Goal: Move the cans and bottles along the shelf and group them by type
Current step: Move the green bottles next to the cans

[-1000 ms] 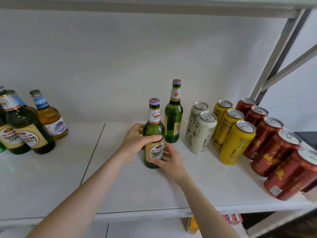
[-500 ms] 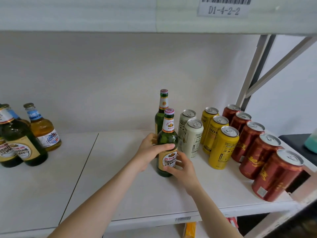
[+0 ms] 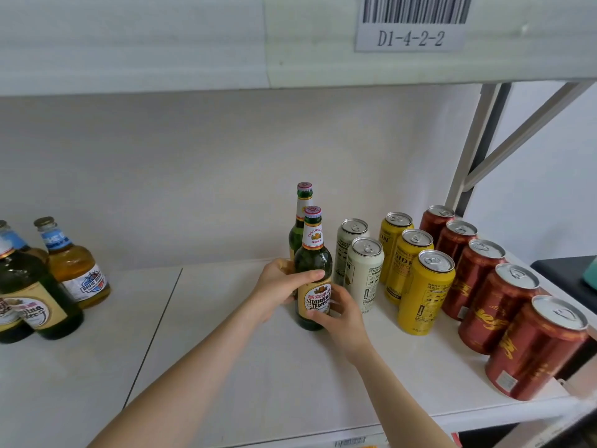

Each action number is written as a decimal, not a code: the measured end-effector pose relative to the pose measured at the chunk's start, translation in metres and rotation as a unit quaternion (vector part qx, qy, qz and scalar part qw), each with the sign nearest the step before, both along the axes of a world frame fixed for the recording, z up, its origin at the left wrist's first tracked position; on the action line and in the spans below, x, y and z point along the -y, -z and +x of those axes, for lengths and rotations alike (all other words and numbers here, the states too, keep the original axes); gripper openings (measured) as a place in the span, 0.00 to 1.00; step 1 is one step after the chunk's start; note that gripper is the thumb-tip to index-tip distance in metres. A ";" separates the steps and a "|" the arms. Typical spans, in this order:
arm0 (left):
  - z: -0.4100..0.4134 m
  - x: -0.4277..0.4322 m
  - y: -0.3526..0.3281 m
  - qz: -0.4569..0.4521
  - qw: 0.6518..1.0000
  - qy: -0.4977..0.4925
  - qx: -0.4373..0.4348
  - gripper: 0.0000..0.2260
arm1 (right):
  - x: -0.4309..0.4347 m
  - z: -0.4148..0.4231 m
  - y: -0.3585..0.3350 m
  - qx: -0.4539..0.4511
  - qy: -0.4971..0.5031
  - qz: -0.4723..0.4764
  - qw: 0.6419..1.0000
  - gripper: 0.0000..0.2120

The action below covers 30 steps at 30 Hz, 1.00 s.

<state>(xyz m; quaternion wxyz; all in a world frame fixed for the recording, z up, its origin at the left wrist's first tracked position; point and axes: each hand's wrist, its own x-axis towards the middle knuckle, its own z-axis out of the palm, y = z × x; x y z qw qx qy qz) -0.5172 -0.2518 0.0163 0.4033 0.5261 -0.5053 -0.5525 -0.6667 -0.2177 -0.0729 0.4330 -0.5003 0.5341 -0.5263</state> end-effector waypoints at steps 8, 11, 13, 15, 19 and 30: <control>0.000 0.011 0.001 -0.003 1.000 -0.002 0.001 0.28 | 0.008 0.002 0.002 0.014 0.008 -0.018 1.000 0.27; 0.001 0.013 0.002 -0.004 1.000 0.004 0.005 0.27 | 0.009 0.002 0.002 0.010 0.009 -0.019 1.000 0.28; 0.002 0.014 0.003 -0.005 1.000 0.006 0.005 0.27 | 0.009 0.002 0.002 0.009 0.010 -0.017 1.000 0.28; 0.002 0.014 0.004 -0.006 1.000 0.006 0.006 0.26 | 0.008 0.003 0.003 0.008 0.011 -0.016 1.000 0.28; 0.003 0.015 0.006 -0.012 1.000 0.013 0.005 0.28 | 0.007 0.003 0.002 -0.003 0.014 -0.015 1.000 0.27; 0.022 -0.005 0.006 -0.119 0.979 0.044 0.157 0.21 | -0.009 -0.002 -0.010 -0.181 0.082 0.017 0.980 0.29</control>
